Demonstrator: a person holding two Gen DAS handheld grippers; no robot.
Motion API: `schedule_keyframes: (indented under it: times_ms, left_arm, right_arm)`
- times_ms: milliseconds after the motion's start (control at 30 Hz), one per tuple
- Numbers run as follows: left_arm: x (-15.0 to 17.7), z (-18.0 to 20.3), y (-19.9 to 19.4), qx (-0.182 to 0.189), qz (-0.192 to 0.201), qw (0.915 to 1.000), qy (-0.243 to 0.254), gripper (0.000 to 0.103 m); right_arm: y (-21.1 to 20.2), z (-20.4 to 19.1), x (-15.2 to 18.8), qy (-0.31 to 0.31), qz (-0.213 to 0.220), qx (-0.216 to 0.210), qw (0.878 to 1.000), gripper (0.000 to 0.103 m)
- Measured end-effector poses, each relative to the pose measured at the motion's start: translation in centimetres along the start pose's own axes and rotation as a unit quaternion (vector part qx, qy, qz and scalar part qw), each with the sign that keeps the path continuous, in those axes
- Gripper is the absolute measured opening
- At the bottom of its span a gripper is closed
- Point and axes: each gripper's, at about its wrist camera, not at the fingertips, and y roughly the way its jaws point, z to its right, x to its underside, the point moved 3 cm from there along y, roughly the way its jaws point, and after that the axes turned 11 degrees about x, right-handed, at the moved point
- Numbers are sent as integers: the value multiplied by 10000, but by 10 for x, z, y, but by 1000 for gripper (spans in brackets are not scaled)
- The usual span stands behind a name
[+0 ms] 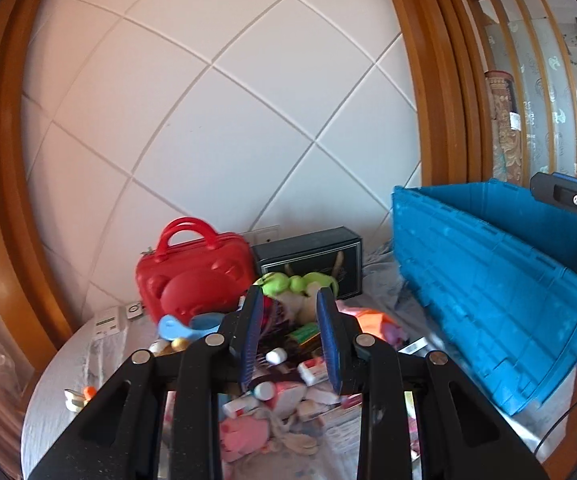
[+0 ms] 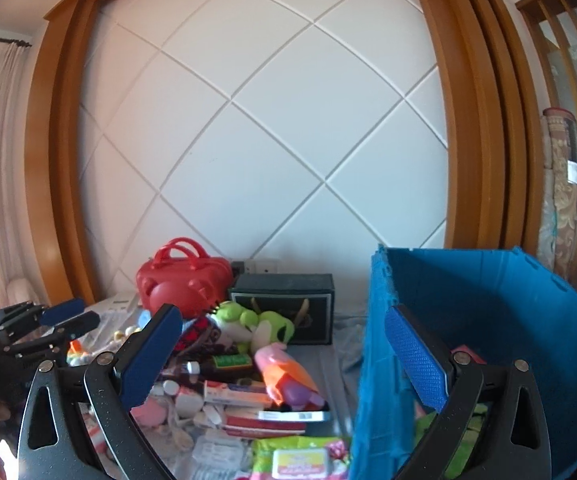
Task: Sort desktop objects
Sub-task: 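Return the left tool to the pile above the grey fluffy toy, then grasp the grey fluffy toy with the right gripper while the left gripper grasps a white box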
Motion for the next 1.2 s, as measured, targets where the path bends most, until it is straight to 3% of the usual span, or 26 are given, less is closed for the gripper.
schedule_keyframes:
  times_ms: [200, 300, 433, 667, 833, 1200]
  left_arm:
    - [31, -88, -16, -402, -273, 9987, -153, 27]
    - [48, -117, -22, -430, -460, 9978, -182, 27]
    - [77, -148, -30, -408, -720, 9963, -225, 27]
    - [131, -179, -37, -496, -1088, 9914, -524, 27]
    - [150, -186, -36, -563, -1291, 9870, -779, 27]
    - [162, -210, -33, -848, -1384, 9817, -994, 27]
  right_arm:
    - [26, -67, 12, 40, -234, -210, 9995, 103]
    - [39, -104, 24, -49, -423, -326, 9986, 103]
    - [51, -144, 43, -128, -736, -416, 9963, 103]
    - [57, -196, 58, -459, -798, -945, 9913, 103]
    - [72, -236, 85, -893, -1122, -1667, 9755, 103]
    - [85, -315, 139, -1532, -1678, -2735, 9346, 103]
